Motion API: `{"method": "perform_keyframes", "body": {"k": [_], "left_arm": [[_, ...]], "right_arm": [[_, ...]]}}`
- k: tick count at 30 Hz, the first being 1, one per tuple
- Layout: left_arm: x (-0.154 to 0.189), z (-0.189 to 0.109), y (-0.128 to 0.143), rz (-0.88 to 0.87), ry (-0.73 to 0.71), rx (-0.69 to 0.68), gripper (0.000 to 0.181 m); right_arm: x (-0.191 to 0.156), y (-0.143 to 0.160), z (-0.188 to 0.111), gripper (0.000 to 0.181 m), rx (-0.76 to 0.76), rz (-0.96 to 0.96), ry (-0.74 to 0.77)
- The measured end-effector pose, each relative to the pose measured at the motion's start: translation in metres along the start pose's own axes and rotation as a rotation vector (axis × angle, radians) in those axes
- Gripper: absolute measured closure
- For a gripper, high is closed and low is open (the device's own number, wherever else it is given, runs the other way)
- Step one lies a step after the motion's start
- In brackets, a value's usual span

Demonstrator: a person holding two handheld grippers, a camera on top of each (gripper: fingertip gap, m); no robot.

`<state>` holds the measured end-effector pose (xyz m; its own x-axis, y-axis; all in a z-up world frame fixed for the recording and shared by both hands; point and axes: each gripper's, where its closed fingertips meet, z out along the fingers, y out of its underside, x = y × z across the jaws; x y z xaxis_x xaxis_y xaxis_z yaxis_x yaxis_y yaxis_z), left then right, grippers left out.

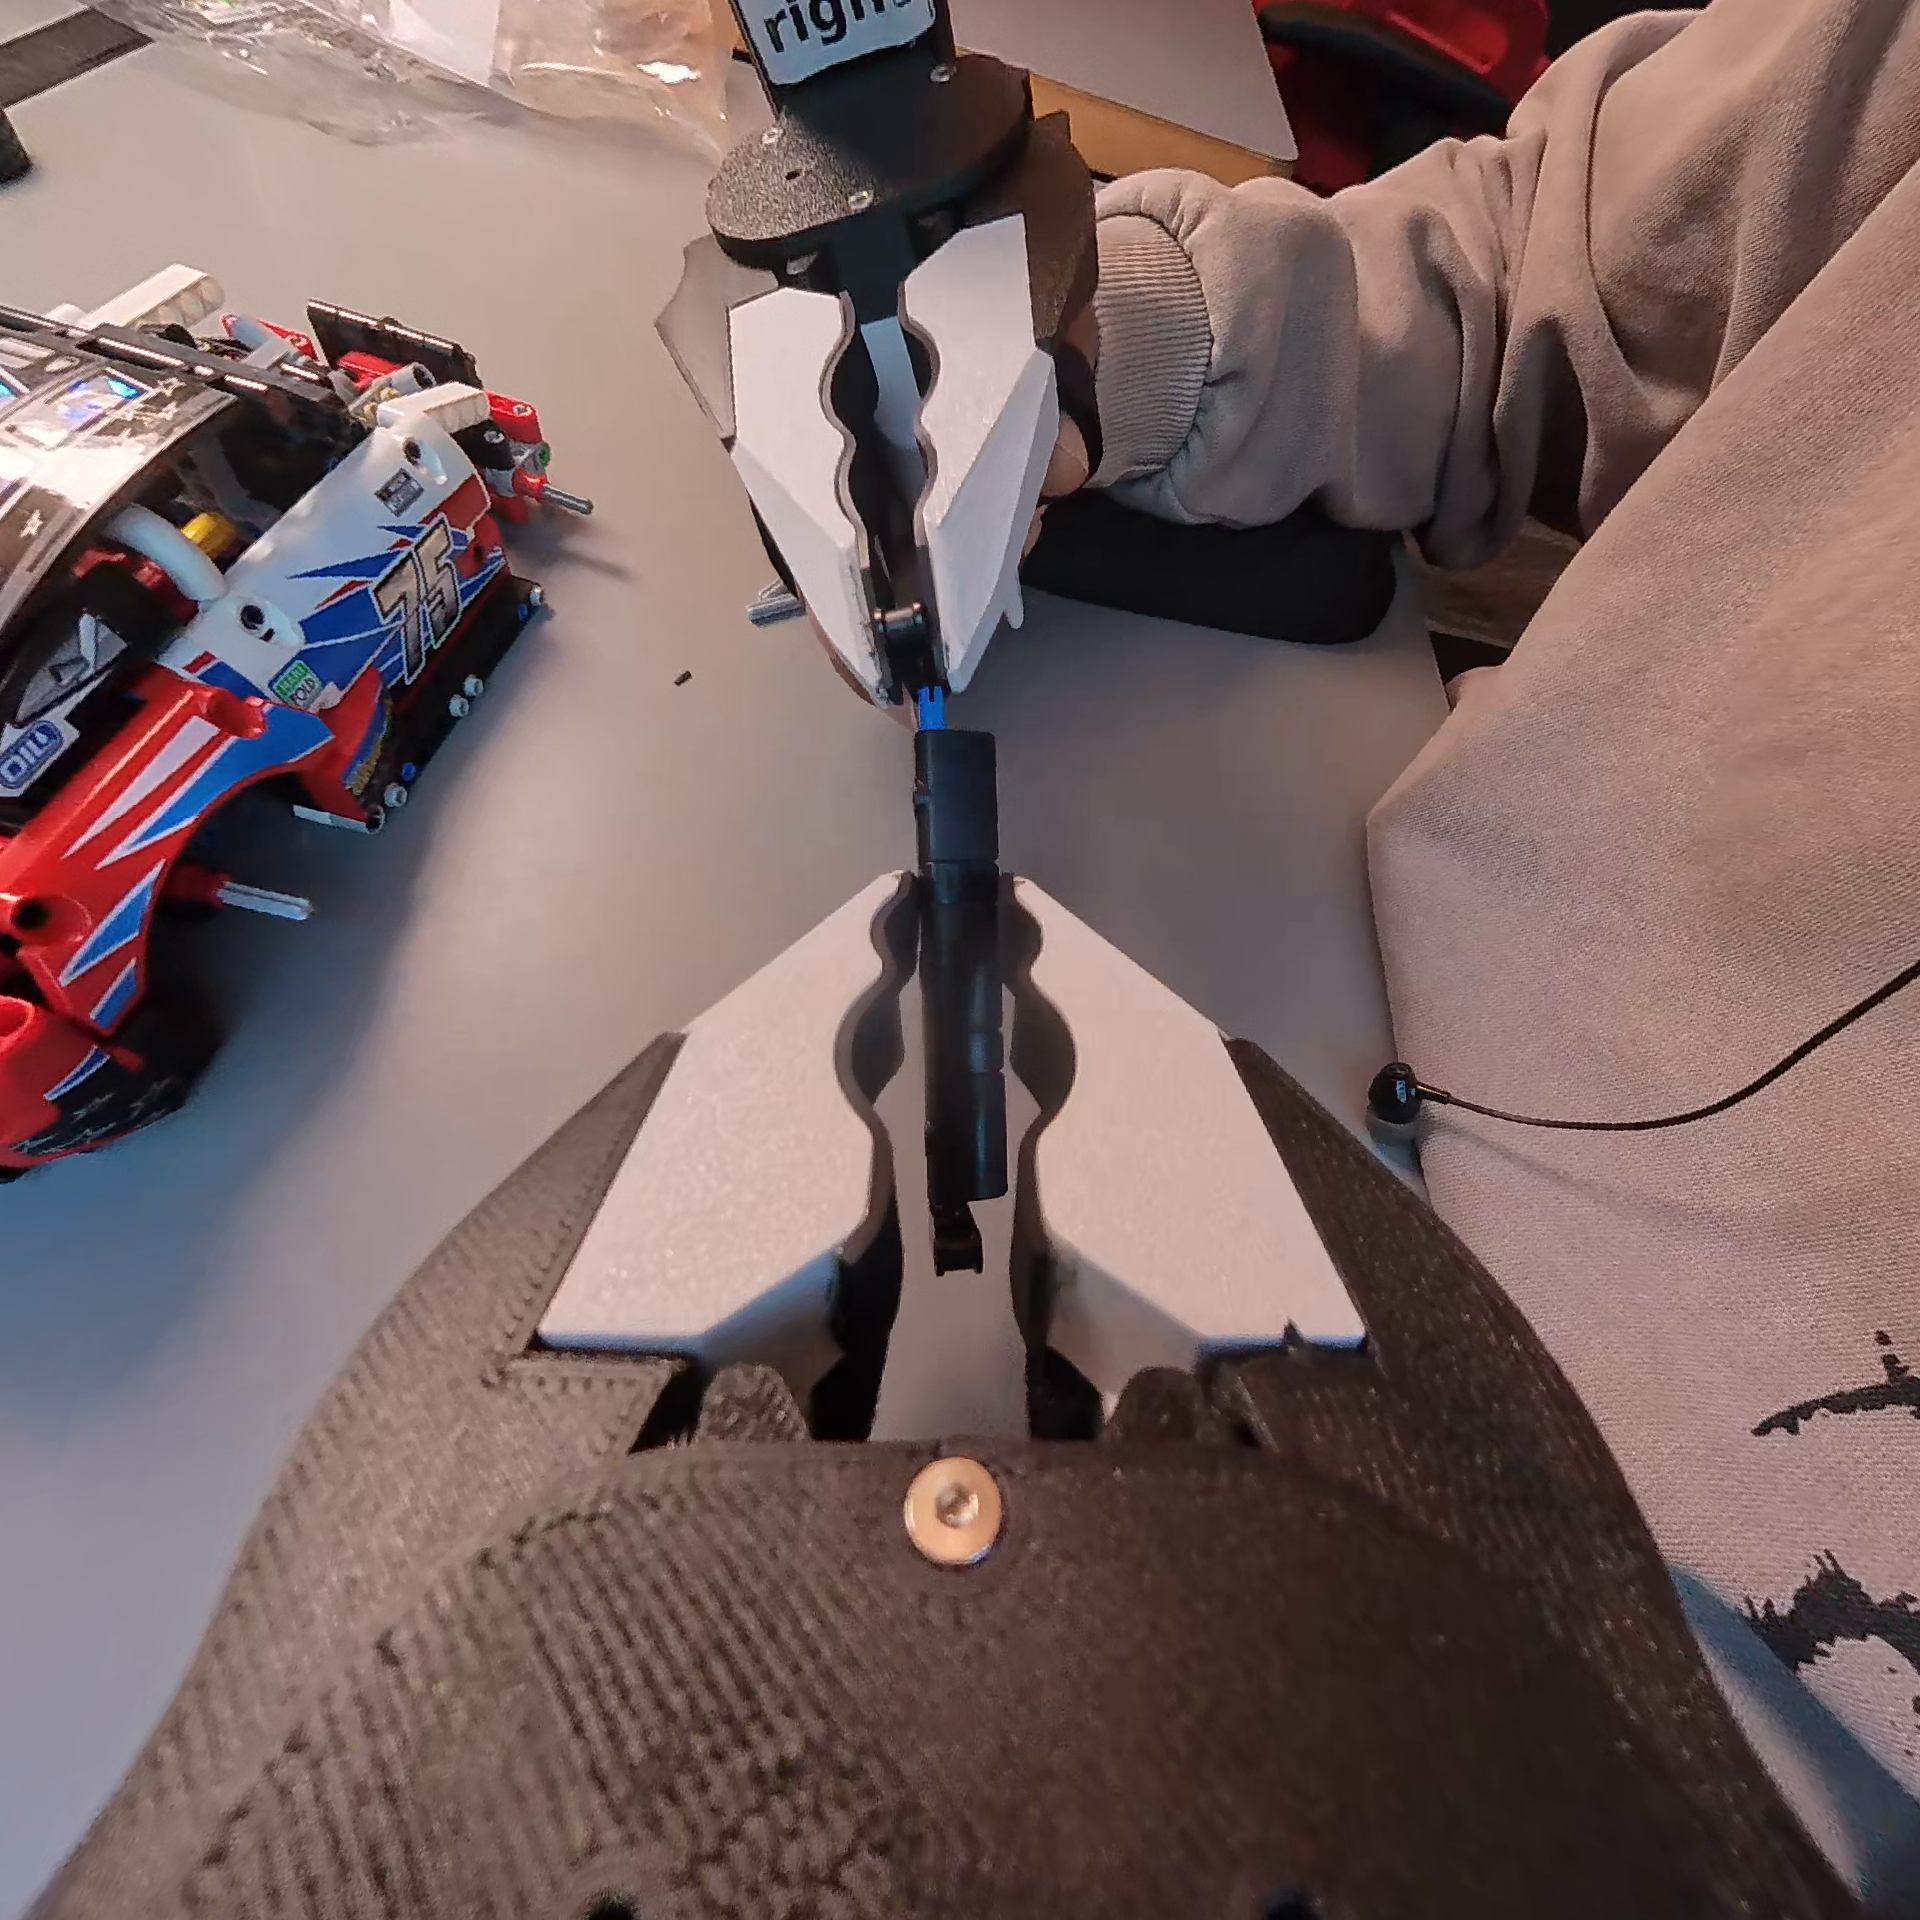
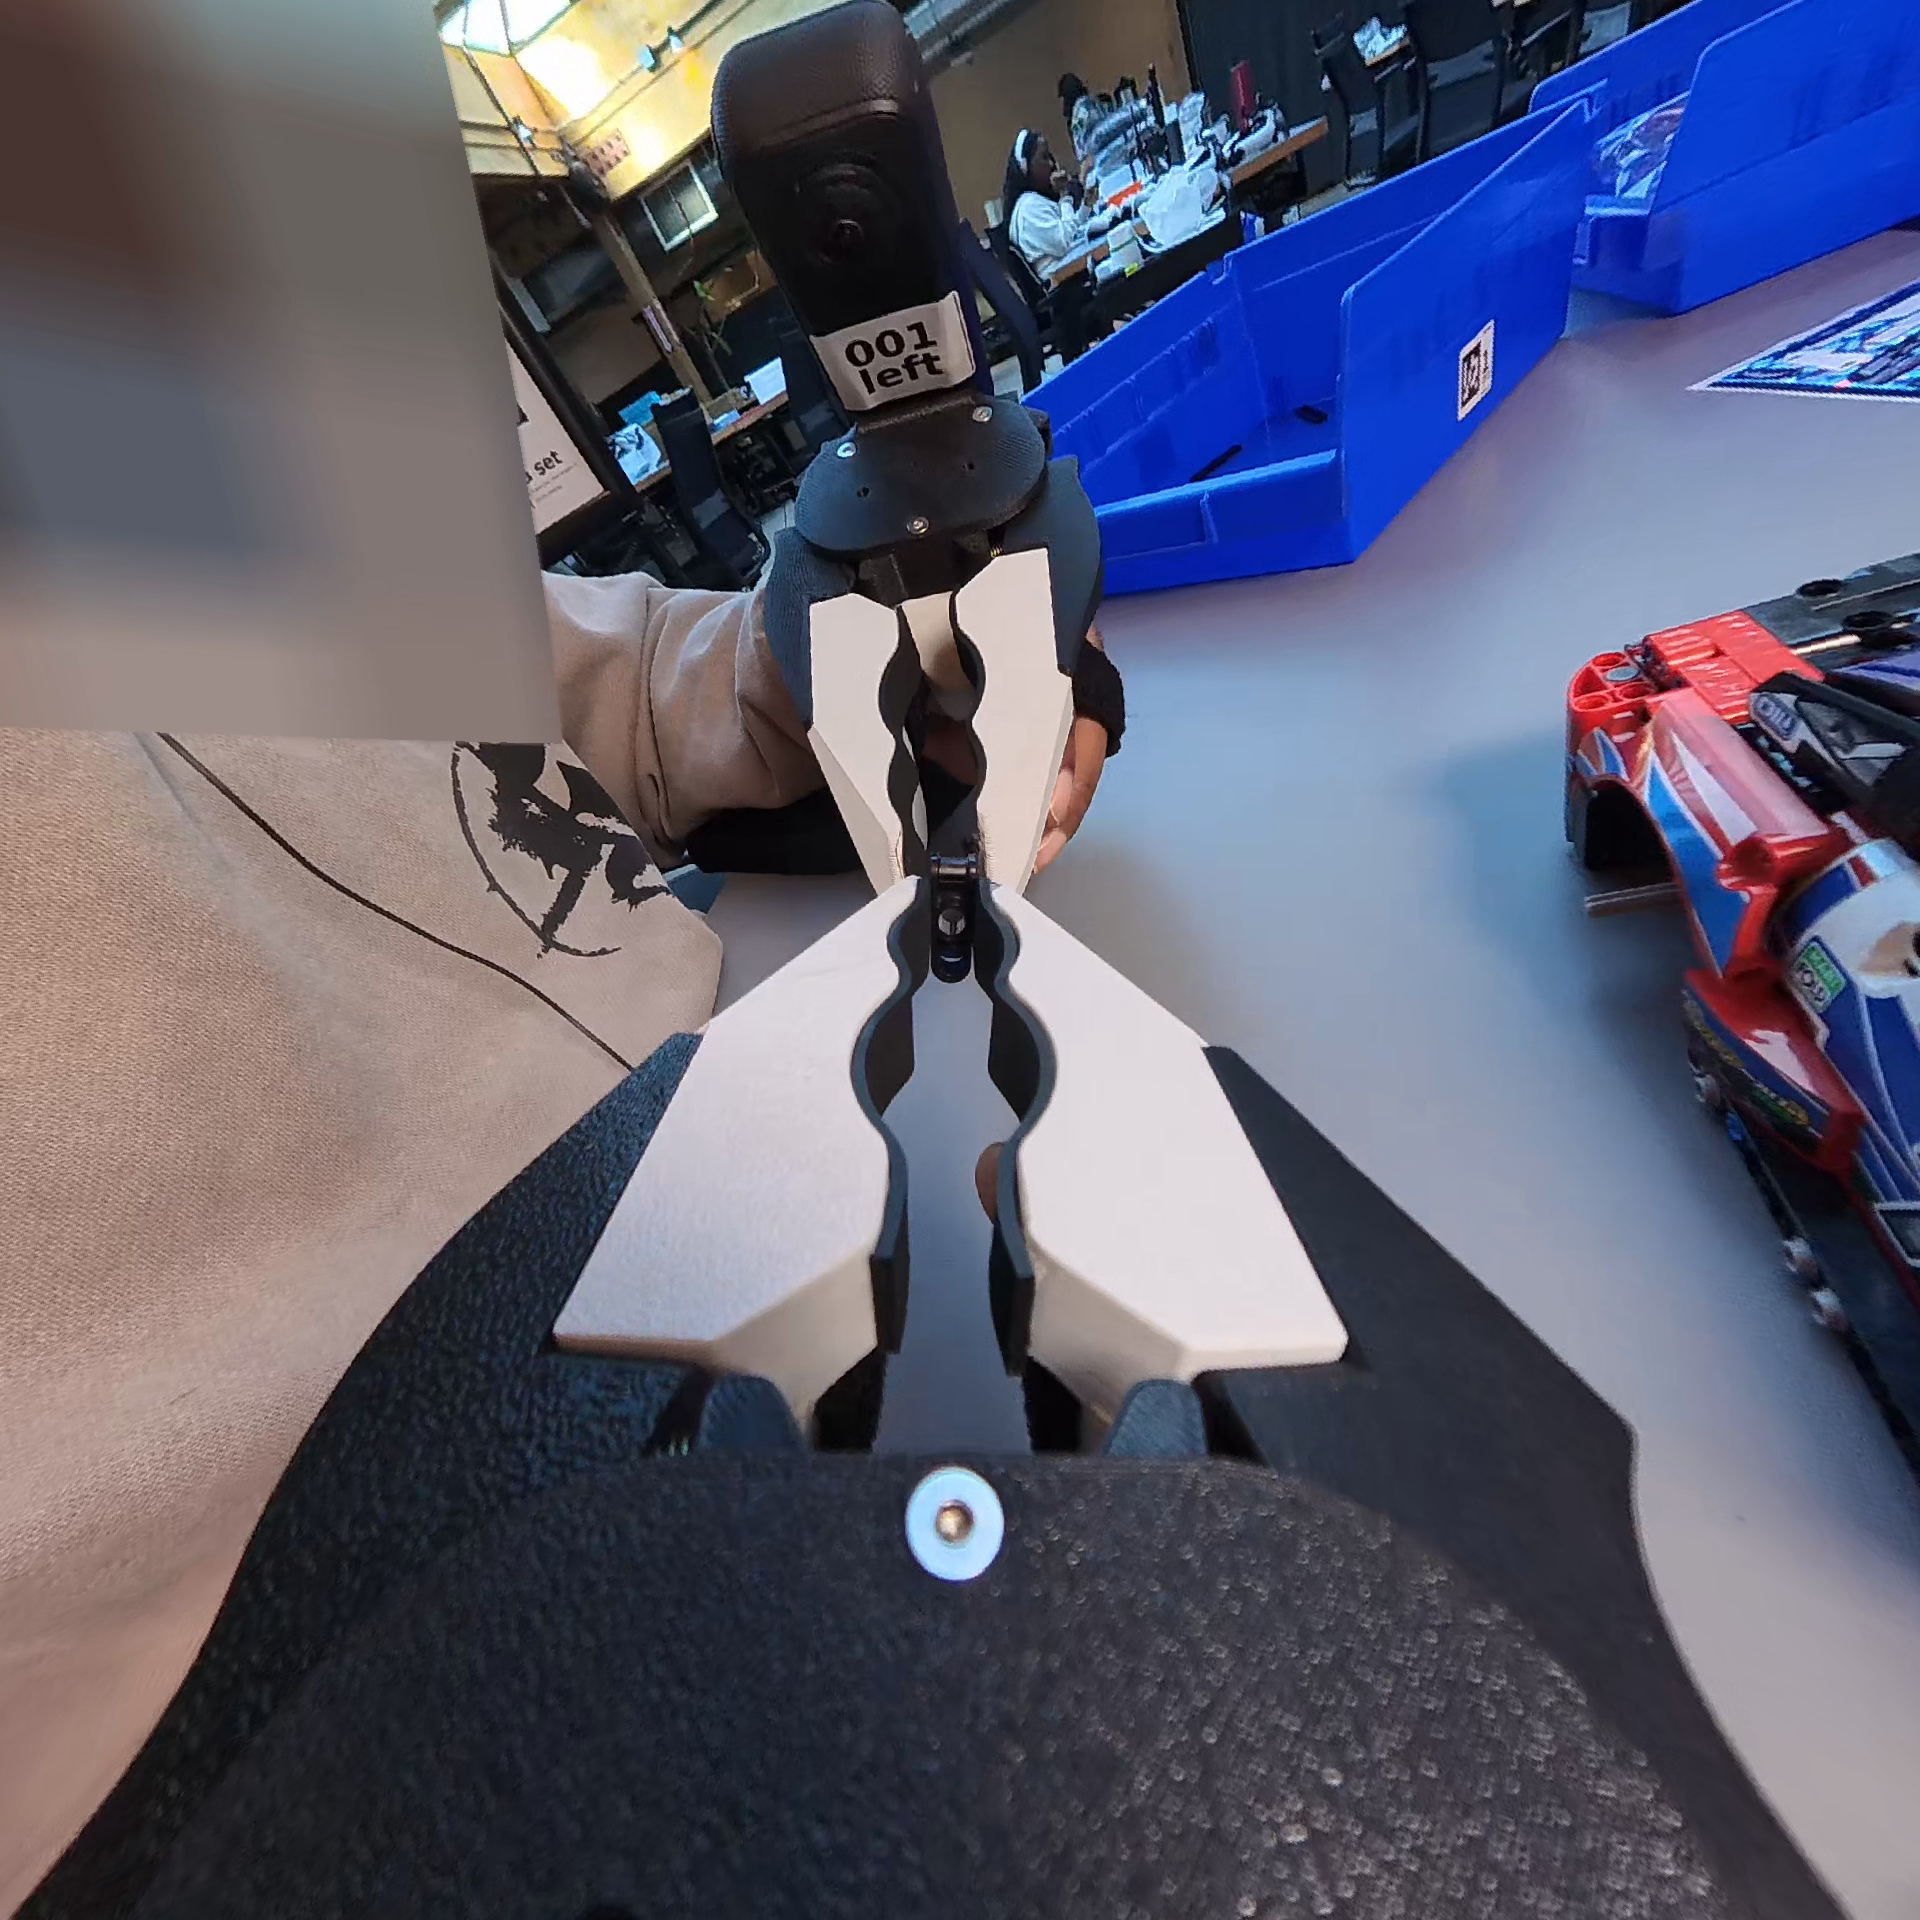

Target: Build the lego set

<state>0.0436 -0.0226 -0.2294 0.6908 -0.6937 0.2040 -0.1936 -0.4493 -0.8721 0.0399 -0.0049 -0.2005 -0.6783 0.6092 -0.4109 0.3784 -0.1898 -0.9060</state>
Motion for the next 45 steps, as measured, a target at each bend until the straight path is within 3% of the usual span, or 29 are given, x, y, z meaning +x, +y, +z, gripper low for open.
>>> {"method": "perform_keyframes", "body": {"k": [9, 23, 27, 31, 32, 36, 41, 45], "left_arm": [[0.002, 0.002, 0.004, -0.058, 0.033, -0.016, 0.169], [0.007, -0.004, -0.033, -0.161, 0.092, 0.253, 0.170], [0.019, -0.003, -0.042, -0.216, 0.192, 0.310, 0.170], [0.030, 0.003, -0.044, -0.241, 0.258, 0.304, 0.172], [0.026, -0.003, -0.052, -0.236, 0.240, 0.369, 0.181], [0.025, 0.002, -0.038, -0.137, 0.180, 0.244, 0.181], [0.014, -0.004, -0.037, -0.166, 0.155, 0.256, 0.181], [0.012, -0.006, -0.031, -0.203, 0.181, 0.244, 0.181]], "right_arm": [[0.003, 0.009, 0.003, 0.176, -0.059, -0.009, 0.038], [-0.004, -0.031, -0.003, 0.176, 0.201, 0.090, 0.007], [-0.012, -0.040, 0.001, 0.176, 0.260, 0.108, -0.036], [-0.018, -0.036, 0.012, 0.176, 0.224, 0.120, -0.073], [-0.021, -0.025, 0.018, 0.175, 0.146, 0.111, -0.087], [-0.014, -0.034, 0.008, 0.177, 0.181, 0.083, -0.039], [-0.002, -0.034, -0.004, 0.177, 0.172, 0.071, 0.021], [0.003, -0.021, -0.007, 0.176, 0.081, 0.059, 0.044]]}}
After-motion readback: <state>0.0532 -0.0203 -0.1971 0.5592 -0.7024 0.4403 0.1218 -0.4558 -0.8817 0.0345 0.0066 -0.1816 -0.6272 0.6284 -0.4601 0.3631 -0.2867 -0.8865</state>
